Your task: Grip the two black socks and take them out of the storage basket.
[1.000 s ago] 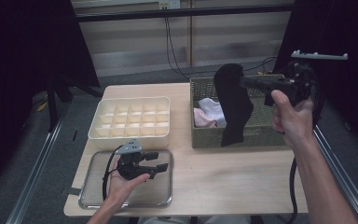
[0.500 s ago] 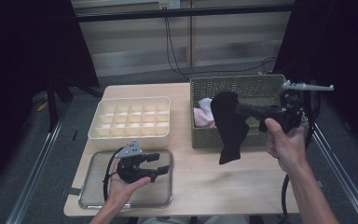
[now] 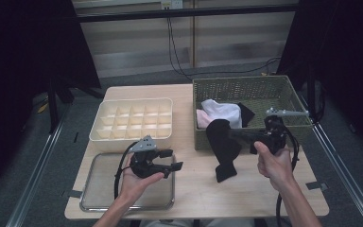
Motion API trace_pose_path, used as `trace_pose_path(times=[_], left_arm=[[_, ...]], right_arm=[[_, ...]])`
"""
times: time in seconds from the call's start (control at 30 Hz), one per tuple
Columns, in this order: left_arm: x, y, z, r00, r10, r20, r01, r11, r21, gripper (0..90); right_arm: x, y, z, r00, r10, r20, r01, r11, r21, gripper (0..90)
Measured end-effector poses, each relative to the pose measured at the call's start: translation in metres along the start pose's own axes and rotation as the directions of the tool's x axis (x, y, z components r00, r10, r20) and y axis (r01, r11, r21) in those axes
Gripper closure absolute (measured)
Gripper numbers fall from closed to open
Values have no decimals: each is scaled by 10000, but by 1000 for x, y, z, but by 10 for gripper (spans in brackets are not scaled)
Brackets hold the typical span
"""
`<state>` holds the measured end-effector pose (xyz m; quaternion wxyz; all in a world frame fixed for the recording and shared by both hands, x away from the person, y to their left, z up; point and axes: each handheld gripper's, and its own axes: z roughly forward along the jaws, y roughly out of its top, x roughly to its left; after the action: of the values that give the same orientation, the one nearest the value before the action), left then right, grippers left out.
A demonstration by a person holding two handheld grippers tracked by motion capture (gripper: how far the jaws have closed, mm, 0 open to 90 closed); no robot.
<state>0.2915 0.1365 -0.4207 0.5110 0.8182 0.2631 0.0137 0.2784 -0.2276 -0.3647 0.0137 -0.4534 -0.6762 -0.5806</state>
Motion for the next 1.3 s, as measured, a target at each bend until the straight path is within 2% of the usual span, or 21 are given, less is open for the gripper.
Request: trace_pose_path(times=[0.07,0.13,0.23,0.27,0.37,0.4,0.5,0.57,0.67,0.7,0.8,0.87,1.07,1.2,1.23,1.3], left_arm=[[1,1,4,10000,5,48,-6,9999,108,357],[2,1,7,9997,-183,170,181,9998,94,357],[1,0,13,9998,-101,162,95,9994,340,357],[1,0,14,9997,-120,191,113,9993,363,356],[1,-1,15,9997,-133,226,125,9993,343,356],[2,-1,15,9996,-161,250,152,9992,369,356],[3,-1,14,9996,-214,194,209,9993,299,355],[3,-2,13,9994,-307,171,301,9990,336,352],[2,-5,14,9994,-289,216,282,9991,326,353],[2,-6,15,9993,-288,238,279,9990,361,352],[1,-11,17,9989,-368,306,353,9983,457,338],[0,-15,18,9989,-318,333,296,9975,634,333],[-4,-24,23,9989,-273,393,232,9946,1009,324],[-4,-33,24,9987,-309,395,255,9913,1289,314],[-4,-33,24,9988,-326,368,274,9906,1341,314],[-2,-33,26,9985,-425,345,378,9913,1264,314]], right_arm=[[-2,-6,3,10000,67,46,-68,9999,130,886],[-5,-13,6,9999,129,42,-130,9996,264,885],[-9,-22,10,9995,327,6,-327,9983,489,885],[-12,-28,14,9994,329,69,-333,9972,671,885],[-14,-33,17,9993,361,97,-368,9964,766,885],[-16,-36,20,9989,464,114,-472,9953,848,885],[-20,-50,27,9993,277,233,-303,9920,1227,884],[-23,-60,31,9987,393,316,-436,9882,1468,883],[-26,-69,32,9978,536,388,-593,9849,1626,883],[-27,-75,33,9977,517,441,-591,9808,1859,881],[-29,-81,33,9977,498,456,-584,9754,2124,880],[-30,-87,32,9975,476,530,-577,9759,2105,879],[-37,-104,36,9951,683,716,-846,9623,2586,869],[-38,-112,44,9944,637,839,-868,9468,3098,873],[-38,-115,48,9940,594,921,-870,9387,3337,873],[-39,-116,50,9936,568,976,-870,9364,3401,873]])
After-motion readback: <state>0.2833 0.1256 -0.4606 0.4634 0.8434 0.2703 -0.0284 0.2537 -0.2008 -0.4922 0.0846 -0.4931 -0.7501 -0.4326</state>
